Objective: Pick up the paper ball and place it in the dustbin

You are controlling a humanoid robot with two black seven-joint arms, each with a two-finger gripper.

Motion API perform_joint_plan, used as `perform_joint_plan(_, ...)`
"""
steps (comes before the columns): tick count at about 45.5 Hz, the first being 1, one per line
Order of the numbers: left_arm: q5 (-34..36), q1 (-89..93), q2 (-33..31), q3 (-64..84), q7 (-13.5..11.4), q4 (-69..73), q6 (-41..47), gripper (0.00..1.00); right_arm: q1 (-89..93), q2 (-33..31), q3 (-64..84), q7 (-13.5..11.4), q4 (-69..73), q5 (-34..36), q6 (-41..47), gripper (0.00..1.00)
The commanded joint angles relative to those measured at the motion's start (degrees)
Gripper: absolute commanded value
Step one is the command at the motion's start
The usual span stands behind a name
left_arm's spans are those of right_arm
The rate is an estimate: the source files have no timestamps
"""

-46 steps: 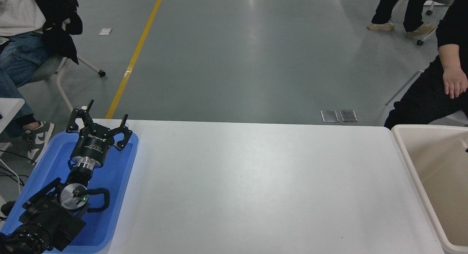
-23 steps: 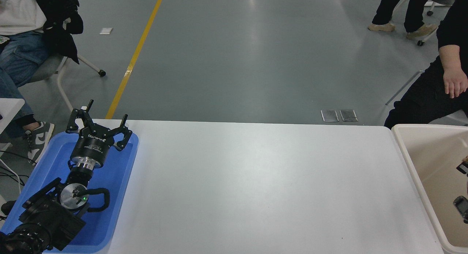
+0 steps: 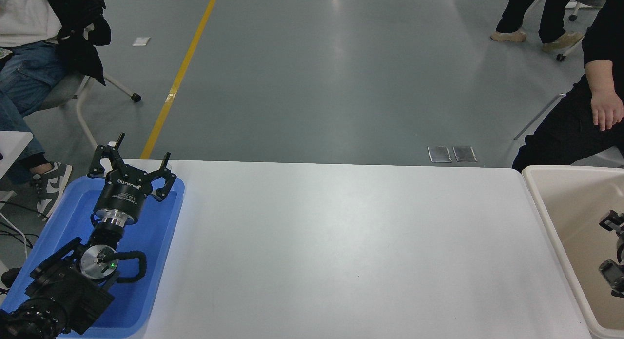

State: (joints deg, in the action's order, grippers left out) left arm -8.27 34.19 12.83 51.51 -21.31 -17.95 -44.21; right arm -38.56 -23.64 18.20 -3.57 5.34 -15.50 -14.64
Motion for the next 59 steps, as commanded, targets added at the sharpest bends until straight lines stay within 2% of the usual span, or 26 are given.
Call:
perform_joint_plan(1,0.01,0.0,0.0,-0.01,-0.05,0.02,0.0,1.0,-5.3,1.22,-19.93,0.67,4.14,-0.06,-0.03,1.0)
perform_joint_plan(6,0.01,0.0,0.0,-0.01,-0.05,0.02,0.0,1.0,-7.85,0.7,-30.84,3.13,10.81,-1.11,0.05,1.0)
perform_joint_plan(10,0.01,0.0,0.0,-0.01,-0.05,0.02,0.0,1.0,-8.82,-0.26,-35.51,6.55,16.7,-1.2,0.05,1.0)
perform_joint_plan(17,0.01,0.0,0.0,-0.01,-0.05,0.02,0.0,1.0,-8.82,-0.88,-51.13,16.57,23.74,-1.2,0.23,1.0)
perform_joint_plan(26,0.01,0.0,0.0,-0.01,-0.05,0.02,0.0,1.0,1.79,2.63,-75.13,31.41,40.15,-2.08,2.5,1.0)
perform_joint_plan(27,0.01,0.0,0.0,-0.01,-0.05,0.02,0.0,1.0,3.03,2.81,-76.29,32.13,41.32,-2.34,3.12,1.0)
perform_joint_plan(29,0.01,0.0,0.0,-0.01,-0.05,0.02,0.0,1.0,5.06,3.07,-78.13,32.75,42.82,-2.7,4.44,1.0)
perform_joint_plan(40,0.01,0.0,0.0,-0.01,-0.05,0.02,0.0,1.0,12.01,7.11,-85.17,32.84,43.35,-2.87,14.37,1.0)
perform_joint_plan(59,0.01,0.0,0.0,-0.01,0.04,0.02,0.0,1.0,15.17,9.57,-88.34,32.84,43.08,-2.87,15.96,1.0)
